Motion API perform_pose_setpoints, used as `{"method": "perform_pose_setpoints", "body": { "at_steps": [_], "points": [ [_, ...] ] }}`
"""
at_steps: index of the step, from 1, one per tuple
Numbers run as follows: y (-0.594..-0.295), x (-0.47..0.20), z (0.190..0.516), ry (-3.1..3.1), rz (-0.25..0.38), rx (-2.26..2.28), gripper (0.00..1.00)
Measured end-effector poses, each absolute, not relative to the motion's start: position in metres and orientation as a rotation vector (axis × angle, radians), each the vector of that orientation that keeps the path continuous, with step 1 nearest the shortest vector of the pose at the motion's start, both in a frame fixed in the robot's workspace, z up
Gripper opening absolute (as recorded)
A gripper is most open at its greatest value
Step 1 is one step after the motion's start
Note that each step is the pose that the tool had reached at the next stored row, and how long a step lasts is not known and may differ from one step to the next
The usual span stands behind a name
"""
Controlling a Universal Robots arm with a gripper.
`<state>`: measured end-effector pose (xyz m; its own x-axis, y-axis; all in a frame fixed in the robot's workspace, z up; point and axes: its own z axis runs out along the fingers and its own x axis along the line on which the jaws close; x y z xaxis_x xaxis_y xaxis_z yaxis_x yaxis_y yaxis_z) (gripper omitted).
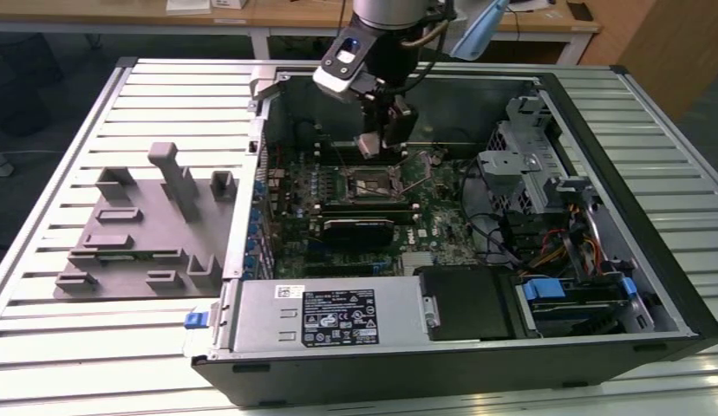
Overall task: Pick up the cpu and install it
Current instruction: 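Place the cpu into insertion slot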
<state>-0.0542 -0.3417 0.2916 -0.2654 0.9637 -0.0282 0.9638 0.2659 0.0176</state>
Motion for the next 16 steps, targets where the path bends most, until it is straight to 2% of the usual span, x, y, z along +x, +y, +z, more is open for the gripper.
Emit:
{"method": "perform_pose_setpoints", "body": {
  "at_steps": [16],
  "points": [
    [-0.3417,-0.0542,0.2869,2.342,-0.008,2.045,0.54]
  ]
}}
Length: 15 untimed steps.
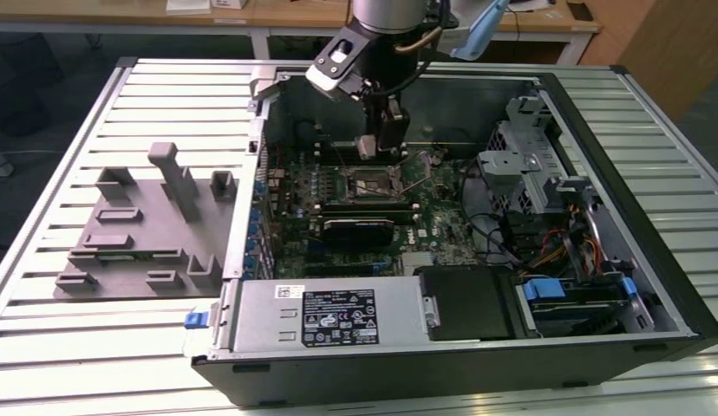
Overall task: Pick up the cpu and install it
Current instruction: 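Place the cpu into insertion slot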
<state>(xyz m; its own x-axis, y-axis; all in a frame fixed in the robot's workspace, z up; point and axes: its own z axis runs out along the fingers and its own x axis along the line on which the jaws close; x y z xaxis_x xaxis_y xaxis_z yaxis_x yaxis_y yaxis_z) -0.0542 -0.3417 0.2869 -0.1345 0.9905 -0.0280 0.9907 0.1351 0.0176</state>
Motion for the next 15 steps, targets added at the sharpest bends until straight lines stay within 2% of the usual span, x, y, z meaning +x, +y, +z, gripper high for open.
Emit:
{"method": "perform_pose_setpoints", "body": {
  "at_steps": [15],
  "points": [
    [-0.342,-0.054,0.267,2.274,-0.007,2.121,0.54]
  ]
}}
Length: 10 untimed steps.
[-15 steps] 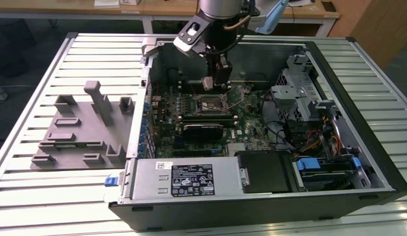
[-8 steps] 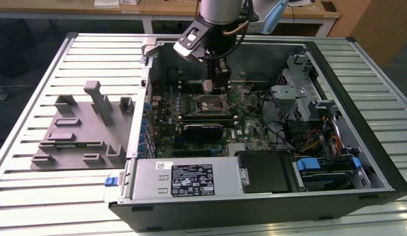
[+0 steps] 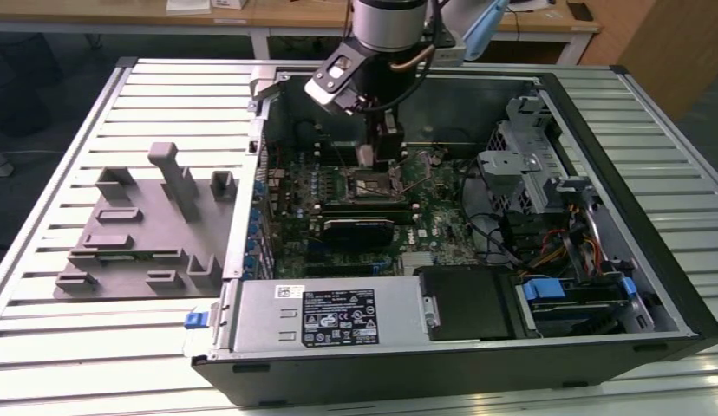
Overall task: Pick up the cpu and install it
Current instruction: 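Place the cpu into insertion slot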
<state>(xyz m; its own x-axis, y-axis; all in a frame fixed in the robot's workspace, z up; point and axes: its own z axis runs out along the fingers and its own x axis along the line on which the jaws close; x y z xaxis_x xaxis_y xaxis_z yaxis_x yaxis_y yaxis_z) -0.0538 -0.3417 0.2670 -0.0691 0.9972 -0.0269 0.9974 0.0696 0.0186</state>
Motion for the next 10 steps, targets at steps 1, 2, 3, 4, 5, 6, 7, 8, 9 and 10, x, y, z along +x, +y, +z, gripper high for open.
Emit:
{"method": "perform_pose_setpoints", "body": {
  "at_steps": [1,2,3,4,5,6,7,8,9,10],
  "points": [
    [-0.342,-0.054,0.266,2.269,-0.008,2.125,0.54],
    [-0.342,-0.054,0.264,2.265,-0.008,2.130,0.54],
    [-0.342,-0.054,0.263,2.260,-0.008,2.136,0.54],
    [-0.342,-0.054,0.261,2.254,-0.008,2.141,0.54],
    [-0.342,-0.054,0.260,2.250,-0.008,2.146,0.54],
    [-0.342,-0.054,0.259,2.247,-0.008,2.149,0.54],
    [-0.341,-0.054,0.258,2.244,-0.008,2.152,0.54],
    [-0.341,-0.054,0.257,2.242,-0.008,2.155,0.54],
    [-0.341,-0.054,0.256,2.239,-0.008,2.157,0.54],
    [-0.341,-0.054,0.256,2.237,-0.008,2.160,0.54]
  ]
}}
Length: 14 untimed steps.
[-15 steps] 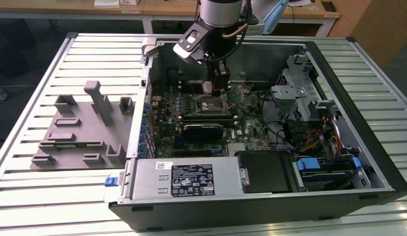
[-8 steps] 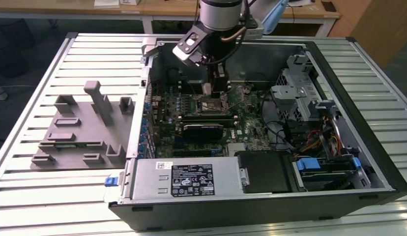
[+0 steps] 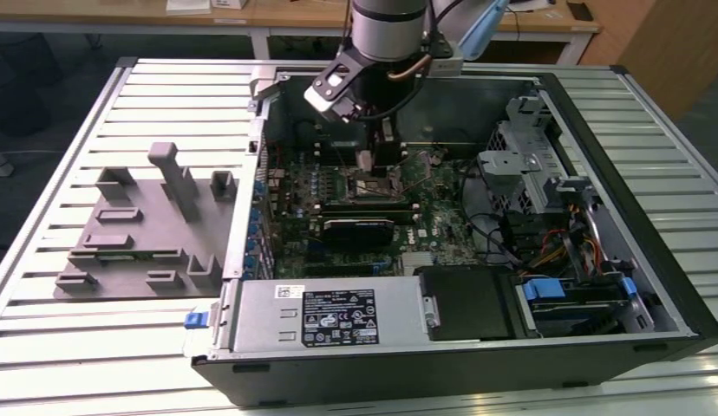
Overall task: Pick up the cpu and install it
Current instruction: 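Place the cpu into insertion slot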
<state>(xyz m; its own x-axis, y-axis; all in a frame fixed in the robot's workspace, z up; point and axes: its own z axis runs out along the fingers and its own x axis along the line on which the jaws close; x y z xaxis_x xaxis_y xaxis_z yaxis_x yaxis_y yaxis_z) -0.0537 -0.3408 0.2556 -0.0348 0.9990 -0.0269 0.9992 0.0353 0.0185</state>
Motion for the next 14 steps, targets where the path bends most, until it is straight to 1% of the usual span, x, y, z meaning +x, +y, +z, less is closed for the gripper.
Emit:
{"method": "perform_pose_setpoints", "body": {
  "at_steps": [14],
  "points": [
    [-0.340,-0.054,0.245,2.182,-0.010,2.215,0.54]
  ]
}}
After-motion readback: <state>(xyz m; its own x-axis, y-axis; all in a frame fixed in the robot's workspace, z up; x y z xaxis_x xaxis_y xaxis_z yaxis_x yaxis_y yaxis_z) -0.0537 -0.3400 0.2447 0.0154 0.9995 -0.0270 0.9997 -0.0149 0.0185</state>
